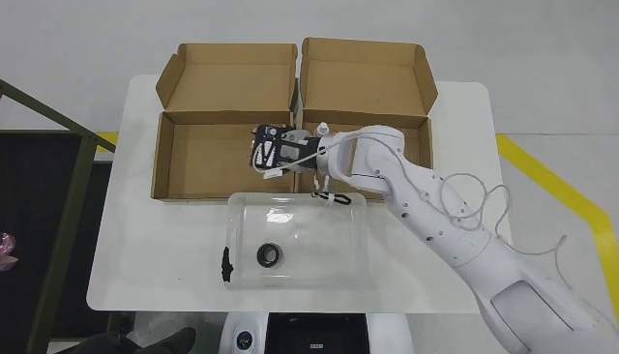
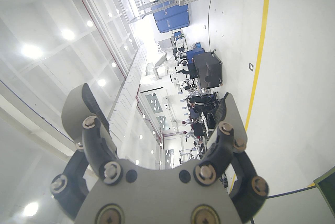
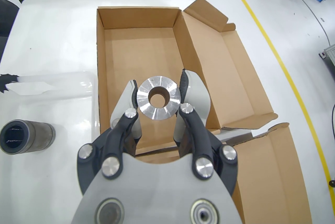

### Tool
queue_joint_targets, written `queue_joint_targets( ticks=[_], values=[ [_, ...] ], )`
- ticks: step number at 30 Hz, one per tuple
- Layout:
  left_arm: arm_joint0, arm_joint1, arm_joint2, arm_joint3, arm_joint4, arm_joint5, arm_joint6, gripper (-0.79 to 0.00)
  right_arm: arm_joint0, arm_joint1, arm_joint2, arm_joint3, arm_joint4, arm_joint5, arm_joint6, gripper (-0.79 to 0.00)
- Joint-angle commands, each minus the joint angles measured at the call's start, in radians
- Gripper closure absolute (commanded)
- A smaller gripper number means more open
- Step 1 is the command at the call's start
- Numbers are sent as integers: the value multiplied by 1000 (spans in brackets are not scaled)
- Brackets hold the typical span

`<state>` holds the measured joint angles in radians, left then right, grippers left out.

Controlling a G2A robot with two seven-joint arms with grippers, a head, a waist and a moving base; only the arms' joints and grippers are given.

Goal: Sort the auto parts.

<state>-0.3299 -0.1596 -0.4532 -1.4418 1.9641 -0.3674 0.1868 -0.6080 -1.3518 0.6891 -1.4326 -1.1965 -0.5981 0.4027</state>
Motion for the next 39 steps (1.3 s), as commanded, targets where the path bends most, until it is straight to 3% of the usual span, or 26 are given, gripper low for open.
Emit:
queue_joint_targets(
  ticks=[1, 14, 25, 29, 36, 39],
  values=[
    [0, 0, 0, 0, 0, 0, 0, -785, 26, -13, -18, 45, 11, 9, 2, 0],
    [0, 0, 0, 0, 0, 0, 0, -785, 154, -117, -134, 326, 40, 100, 19, 0],
    [0, 0, 0, 0, 0, 0, 0, -785, 197, -183, -182, 460, 26, 137, 37, 0],
    [0, 0, 0, 0, 0, 0, 0, -785, 207, -204, -198, 497, 11, 145, 45, -108],
    [0, 0, 0, 0, 0, 0, 0, -785, 215, -236, -215, 558, -8, 145, 51, -169],
    [0, 0, 0, 0, 0, 0, 0, -785, 218, -246, -216, 576, -17, 146, 49, -283]
  ],
)
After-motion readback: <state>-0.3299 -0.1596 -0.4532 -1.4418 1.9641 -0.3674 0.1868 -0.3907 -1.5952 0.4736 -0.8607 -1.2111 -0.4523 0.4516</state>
